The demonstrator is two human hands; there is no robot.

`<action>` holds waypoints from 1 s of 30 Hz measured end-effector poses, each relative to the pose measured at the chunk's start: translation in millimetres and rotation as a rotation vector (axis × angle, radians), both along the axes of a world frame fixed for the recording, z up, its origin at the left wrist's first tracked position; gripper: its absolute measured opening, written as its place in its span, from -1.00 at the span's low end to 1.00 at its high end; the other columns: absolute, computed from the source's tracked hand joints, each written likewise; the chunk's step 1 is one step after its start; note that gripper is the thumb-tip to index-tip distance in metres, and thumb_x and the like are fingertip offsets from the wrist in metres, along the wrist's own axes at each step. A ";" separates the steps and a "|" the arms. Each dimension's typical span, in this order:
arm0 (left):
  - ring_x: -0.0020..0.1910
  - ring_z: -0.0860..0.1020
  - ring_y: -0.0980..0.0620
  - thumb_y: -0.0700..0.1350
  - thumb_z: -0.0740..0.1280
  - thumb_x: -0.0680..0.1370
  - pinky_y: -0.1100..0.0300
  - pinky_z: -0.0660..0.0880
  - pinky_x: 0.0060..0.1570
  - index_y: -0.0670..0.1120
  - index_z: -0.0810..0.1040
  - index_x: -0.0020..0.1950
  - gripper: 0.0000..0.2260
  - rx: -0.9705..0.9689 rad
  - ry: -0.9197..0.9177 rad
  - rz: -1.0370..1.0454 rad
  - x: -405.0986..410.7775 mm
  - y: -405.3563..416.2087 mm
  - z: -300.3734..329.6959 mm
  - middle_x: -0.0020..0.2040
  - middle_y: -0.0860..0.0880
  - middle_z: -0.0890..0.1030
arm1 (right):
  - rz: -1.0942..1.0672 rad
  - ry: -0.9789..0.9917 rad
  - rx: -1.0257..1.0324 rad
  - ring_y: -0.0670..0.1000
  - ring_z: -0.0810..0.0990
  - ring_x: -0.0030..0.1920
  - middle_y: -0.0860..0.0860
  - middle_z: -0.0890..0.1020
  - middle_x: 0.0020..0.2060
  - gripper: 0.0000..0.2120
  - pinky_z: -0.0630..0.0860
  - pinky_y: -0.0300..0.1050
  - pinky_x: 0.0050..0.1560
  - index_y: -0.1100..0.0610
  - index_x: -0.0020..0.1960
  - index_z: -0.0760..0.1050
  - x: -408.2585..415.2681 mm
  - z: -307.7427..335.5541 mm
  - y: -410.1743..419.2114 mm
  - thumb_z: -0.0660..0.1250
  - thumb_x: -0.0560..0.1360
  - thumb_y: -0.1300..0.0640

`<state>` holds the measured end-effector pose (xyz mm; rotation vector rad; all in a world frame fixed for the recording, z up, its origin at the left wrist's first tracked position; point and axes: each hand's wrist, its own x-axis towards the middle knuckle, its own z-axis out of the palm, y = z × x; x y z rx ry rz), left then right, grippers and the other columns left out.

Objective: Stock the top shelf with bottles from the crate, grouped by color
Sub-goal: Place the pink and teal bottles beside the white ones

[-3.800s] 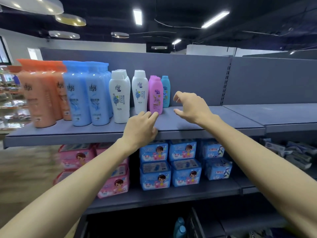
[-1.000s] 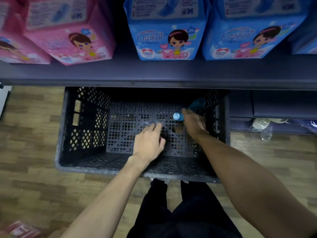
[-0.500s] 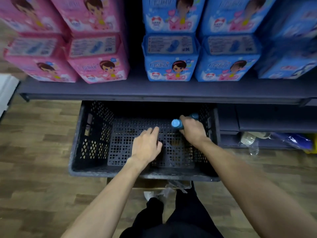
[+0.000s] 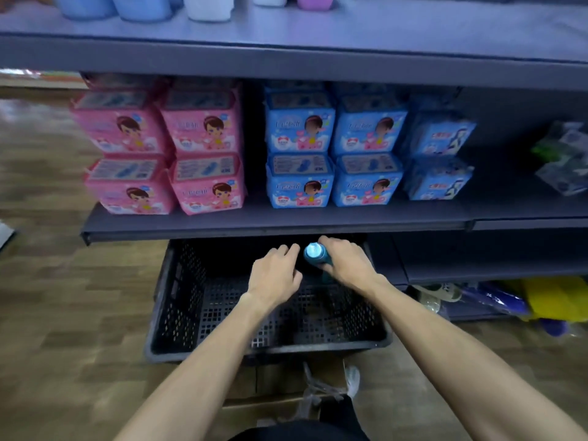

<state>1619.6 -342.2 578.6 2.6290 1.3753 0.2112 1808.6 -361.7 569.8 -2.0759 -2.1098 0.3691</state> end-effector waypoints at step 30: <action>-0.24 0.53 -0.08 -0.04 0.34 0.36 0.14 0.33 -0.51 -0.09 0.49 0.03 -0.72 0.758 -0.218 -0.233 3.7 61.8 228.5 -0.21 -0.01 0.51 | 0.066 0.284 0.491 -0.07 0.63 -0.07 -0.08 0.67 -0.08 -0.63 0.57 -0.03 -0.02 0.06 0.14 0.49 16.1 289.0 -9.8 0.52 0.39 0.06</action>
